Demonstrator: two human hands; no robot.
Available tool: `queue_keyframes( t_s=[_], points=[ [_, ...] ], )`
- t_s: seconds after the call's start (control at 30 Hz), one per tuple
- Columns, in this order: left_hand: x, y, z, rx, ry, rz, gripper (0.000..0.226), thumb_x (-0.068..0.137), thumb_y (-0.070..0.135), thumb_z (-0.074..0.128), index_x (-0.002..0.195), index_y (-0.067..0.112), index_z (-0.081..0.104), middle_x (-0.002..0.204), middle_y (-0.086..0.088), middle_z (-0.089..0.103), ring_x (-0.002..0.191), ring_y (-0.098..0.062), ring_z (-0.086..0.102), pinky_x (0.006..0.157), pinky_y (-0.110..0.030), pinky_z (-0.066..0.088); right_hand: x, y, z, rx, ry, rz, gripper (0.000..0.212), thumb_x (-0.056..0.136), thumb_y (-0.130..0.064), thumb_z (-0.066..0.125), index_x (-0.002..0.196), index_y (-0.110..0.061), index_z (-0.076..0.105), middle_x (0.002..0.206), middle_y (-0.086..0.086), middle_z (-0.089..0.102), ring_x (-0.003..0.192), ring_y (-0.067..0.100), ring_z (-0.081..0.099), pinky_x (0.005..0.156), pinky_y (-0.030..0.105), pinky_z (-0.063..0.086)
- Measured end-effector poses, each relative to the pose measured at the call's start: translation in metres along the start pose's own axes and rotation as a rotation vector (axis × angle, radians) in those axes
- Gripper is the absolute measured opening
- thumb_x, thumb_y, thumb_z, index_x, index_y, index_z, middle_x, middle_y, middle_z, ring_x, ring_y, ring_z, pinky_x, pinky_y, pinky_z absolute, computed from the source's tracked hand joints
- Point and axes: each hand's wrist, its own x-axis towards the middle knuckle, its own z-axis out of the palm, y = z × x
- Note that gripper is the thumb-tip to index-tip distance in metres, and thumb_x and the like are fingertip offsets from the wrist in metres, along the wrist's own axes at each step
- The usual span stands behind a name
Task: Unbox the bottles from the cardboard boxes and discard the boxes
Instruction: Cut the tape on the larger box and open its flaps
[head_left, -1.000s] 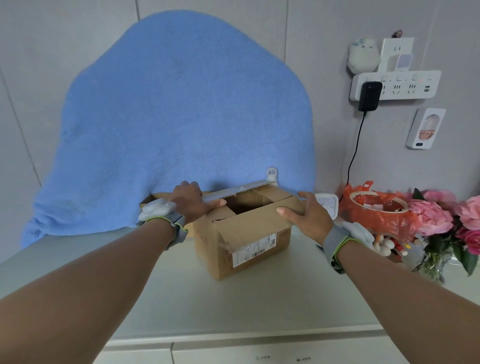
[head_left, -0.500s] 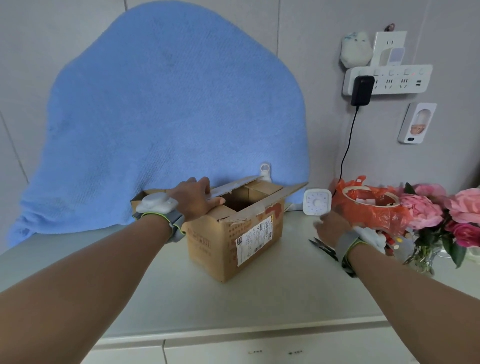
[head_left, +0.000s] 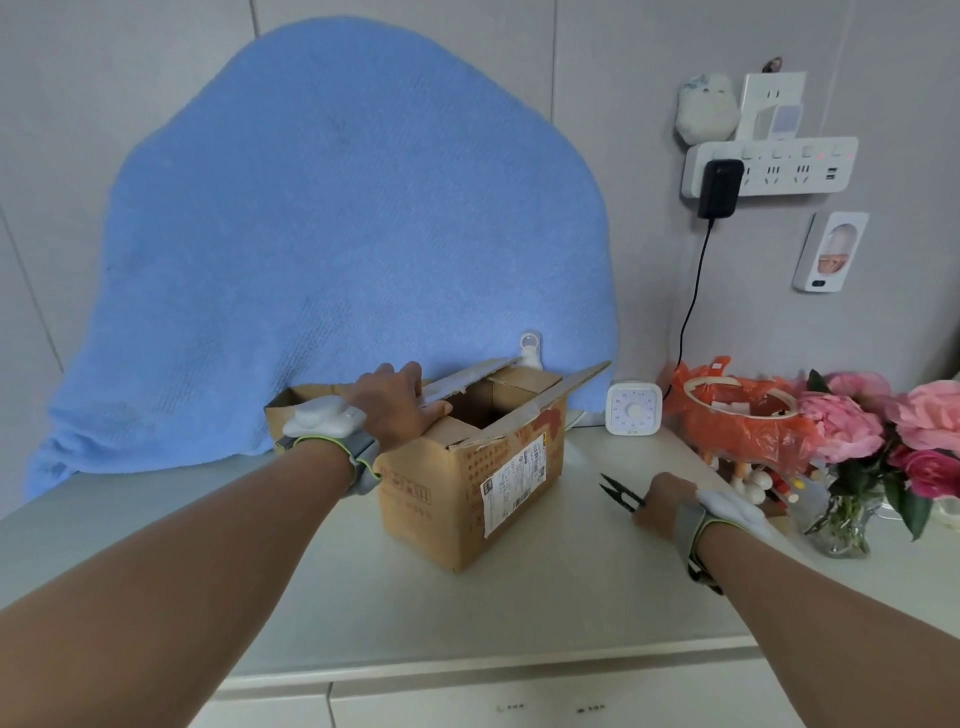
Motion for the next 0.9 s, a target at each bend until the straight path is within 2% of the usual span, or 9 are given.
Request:
queue_keyframes(
  t_s=[0.13,0.2,0.3,0.37,0.47,0.6,0.73,0.8,0.9],
  points=[
    [-0.005,0.006,-0.007,0.005,-0.029,-0.022,0.055,0.092,0.058,0.051,0.121,0.012,0.051,0.122,-0.012,0.055,0.110,-0.029,0.056,0.091,-0.036,0.045,-0.020,-0.014,-0.044,0.300,0.462,0.015,0.032,0.098,-0.030,0.047,0.100,-0.006,0.067,0.106,0.020,0.067,0.099,0.037,0.062,0.083,0.037,0.046],
    [-0.005,0.007,-0.009,0.014,-0.066,-0.023,0.059,0.091,0.062,0.049,0.122,0.011,0.050,0.122,-0.013,0.056,0.109,-0.029,0.057,0.091,-0.037,0.046,-0.042,-0.037,-0.079,0.699,0.656,-0.110,0.027,0.097,-0.031,0.048,0.092,-0.008,0.062,0.090,0.016,0.069,0.081,0.031,0.067,0.074,0.038,0.051],
    [-0.002,0.009,-0.007,0.013,-0.099,-0.028,0.067,0.089,0.068,0.046,0.123,0.010,0.047,0.121,-0.013,0.057,0.107,-0.030,0.059,0.084,-0.037,0.044,-0.081,-0.089,-0.131,1.279,0.571,-0.370,0.015,0.097,-0.025,0.055,0.100,-0.010,0.053,0.066,0.010,0.067,0.041,0.013,0.059,0.044,0.027,0.050],
    [0.001,0.009,-0.005,-0.022,-0.118,-0.037,0.072,0.088,0.073,0.041,0.122,0.010,0.047,0.120,-0.012,0.056,0.107,-0.032,0.058,0.085,-0.038,0.045,-0.101,-0.124,-0.153,1.447,0.406,-0.484,0.015,0.096,-0.015,0.054,0.109,-0.012,0.047,0.060,0.010,0.061,0.036,0.013,0.049,0.039,0.022,0.042],
    [0.006,0.003,-0.006,-0.086,-0.144,-0.014,0.066,0.092,0.071,0.031,0.112,0.011,0.051,0.113,-0.013,0.054,0.102,-0.033,0.058,0.091,-0.046,0.047,-0.116,-0.157,-0.156,1.554,0.059,-0.442,0.008,0.096,-0.007,0.051,0.102,-0.012,0.052,0.064,0.009,0.053,0.046,0.014,0.042,0.043,0.022,0.039],
    [0.012,-0.018,-0.005,-0.252,0.021,0.271,0.023,0.102,0.028,0.047,0.115,0.025,0.065,0.106,-0.006,0.046,0.088,-0.024,0.057,0.081,-0.033,0.046,-0.112,-0.155,-0.126,1.537,-0.210,-0.288,0.010,0.090,-0.002,0.061,0.087,-0.012,0.060,0.074,0.008,0.054,0.056,0.011,0.042,0.057,0.021,0.040],
    [0.018,-0.032,-0.002,-0.323,-0.186,0.554,0.052,0.096,-0.005,0.038,0.118,0.032,0.068,0.094,0.001,0.038,0.079,-0.017,0.046,0.075,-0.024,0.039,-0.107,-0.141,-0.099,1.357,-0.125,-0.436,0.048,0.078,-0.017,0.079,0.122,-0.017,0.059,0.092,0.000,0.065,0.082,0.011,0.059,0.068,0.023,0.046],
    [0.024,-0.035,-0.002,-0.296,-0.238,0.565,0.053,0.096,-0.005,0.037,0.117,0.035,0.066,0.092,0.004,0.036,0.083,-0.022,0.048,0.077,-0.028,0.041,-0.109,-0.138,-0.092,1.304,-0.035,-0.517,0.042,0.079,-0.023,0.079,0.117,-0.015,0.064,0.078,-0.007,0.067,0.076,0.007,0.060,0.068,0.022,0.045],
    [0.030,-0.038,0.002,-0.309,-0.260,0.582,0.049,0.096,-0.002,0.036,0.112,0.038,0.061,0.090,0.003,0.037,0.085,-0.029,0.050,0.075,-0.027,0.043,-0.111,-0.136,-0.086,1.329,0.105,-0.545,0.038,0.087,-0.035,0.068,0.092,0.003,0.067,0.057,-0.003,0.041,0.053,0.008,0.039,0.057,0.020,0.034]
  ],
)
